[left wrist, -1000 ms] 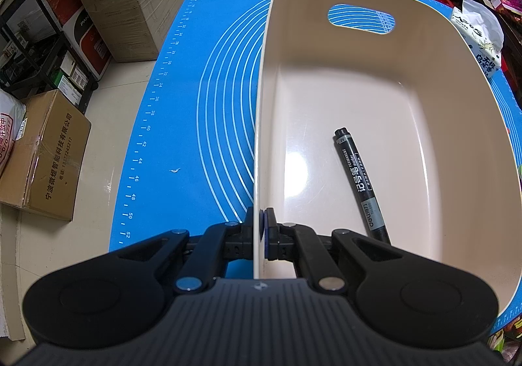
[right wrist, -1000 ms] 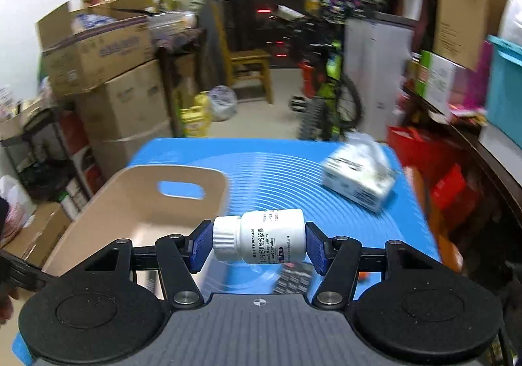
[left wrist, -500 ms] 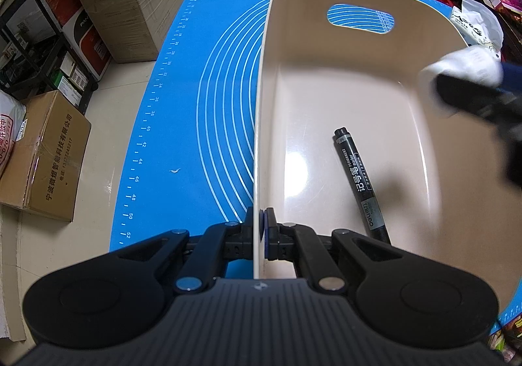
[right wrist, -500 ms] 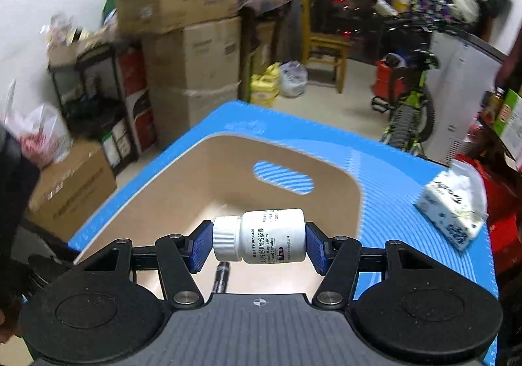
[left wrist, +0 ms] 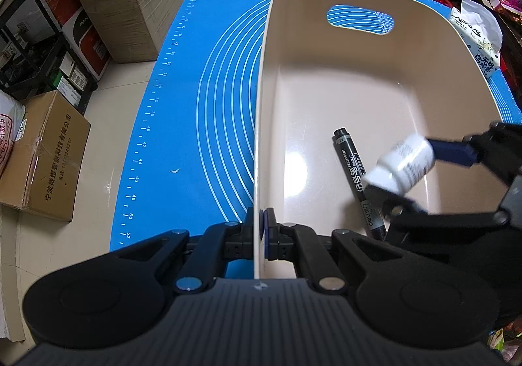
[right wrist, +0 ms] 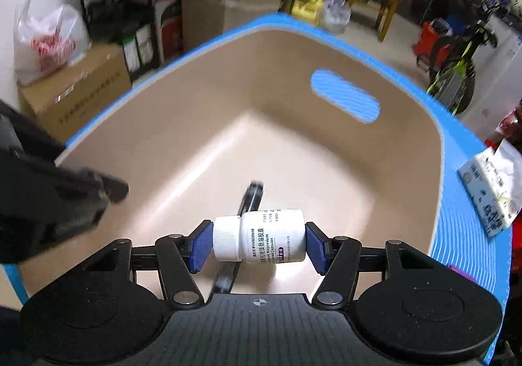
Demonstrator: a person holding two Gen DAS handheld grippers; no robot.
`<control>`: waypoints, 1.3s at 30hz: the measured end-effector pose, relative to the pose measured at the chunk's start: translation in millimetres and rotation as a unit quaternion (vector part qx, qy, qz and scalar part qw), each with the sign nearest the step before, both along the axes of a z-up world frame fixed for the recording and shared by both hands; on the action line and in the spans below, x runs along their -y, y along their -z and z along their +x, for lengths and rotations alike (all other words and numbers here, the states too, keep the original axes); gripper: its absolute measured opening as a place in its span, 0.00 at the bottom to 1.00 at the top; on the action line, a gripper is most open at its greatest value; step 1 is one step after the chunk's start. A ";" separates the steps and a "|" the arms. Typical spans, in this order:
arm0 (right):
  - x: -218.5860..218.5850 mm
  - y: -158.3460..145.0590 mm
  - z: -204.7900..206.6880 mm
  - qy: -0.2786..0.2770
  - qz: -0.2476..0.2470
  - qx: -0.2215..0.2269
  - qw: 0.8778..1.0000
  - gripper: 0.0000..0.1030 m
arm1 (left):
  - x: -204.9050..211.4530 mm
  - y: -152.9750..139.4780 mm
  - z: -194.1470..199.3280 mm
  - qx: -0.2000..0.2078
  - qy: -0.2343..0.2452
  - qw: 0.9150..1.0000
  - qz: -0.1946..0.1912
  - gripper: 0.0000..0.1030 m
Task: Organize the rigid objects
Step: 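Carry the pill bottle into the bin and release it with the right tool, then grasp the white USB charger with the right tool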
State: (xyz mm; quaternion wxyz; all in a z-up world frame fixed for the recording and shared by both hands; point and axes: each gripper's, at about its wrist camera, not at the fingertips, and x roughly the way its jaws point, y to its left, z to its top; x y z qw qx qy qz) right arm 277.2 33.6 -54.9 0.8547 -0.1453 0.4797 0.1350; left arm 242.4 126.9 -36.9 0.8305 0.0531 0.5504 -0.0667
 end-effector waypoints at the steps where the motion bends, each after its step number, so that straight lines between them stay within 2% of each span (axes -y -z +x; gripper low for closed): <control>1: -0.2 3.6 0.2 0.000 -0.004 -0.009 1.000 0.61 | -0.1 0.0 0.0 0.000 0.000 1.000 0.000 0.05; 4: 5.6 9.5 -0.3 0.004 -0.007 -0.028 1.000 0.62 | -0.1 0.0 0.0 0.000 0.000 1.000 0.000 0.05; 6: 7.5 8.7 0.8 0.011 -0.002 -0.030 0.999 0.65 | 0.0 0.2 0.1 0.000 0.000 1.000 0.000 0.05; 11: 18.1 0.6 -1.7 0.019 0.027 -0.013 0.999 0.72 | 0.2 0.2 0.3 0.000 0.000 1.000 0.000 0.05; 13: 21.7 -5.7 -7.1 0.017 0.034 0.001 0.999 0.72 | 0.1 0.2 0.3 0.000 0.000 1.000 0.000 0.05; 16: 26.3 -19.7 -18.0 0.018 0.036 0.041 0.998 0.87 | 0.1 0.1 0.4 0.000 0.000 1.000 -0.001 0.05; 20: 42.8 -41.9 -27.5 0.029 0.048 0.074 0.996 0.87 | 0.3 -0.1 0.6 0.000 0.000 1.000 -0.001 0.05; 25: 77.9 -69.3 -44.1 0.073 0.069 0.118 0.988 0.87 | 0.1 -0.4 0.7 0.000 0.000 1.000 -0.003 0.05; 28: 101.0 -78.5 -54.2 0.103 0.080 0.129 0.983 0.90 | -0.1 -0.6 0.8 0.001 -0.001 1.000 -0.004 0.05; 33: 143.7 -74.1 -78.0 0.153 0.073 0.138 0.976 0.94 | 0.3 -0.7 1.4 0.001 -0.002 1.000 -0.005 0.05; 39: 197.0 -48.7 -109.7 0.232 0.059 0.106 0.965 0.94 | 0.4 -0.8 0.7 0.001 -0.002 1.000 -0.007 0.04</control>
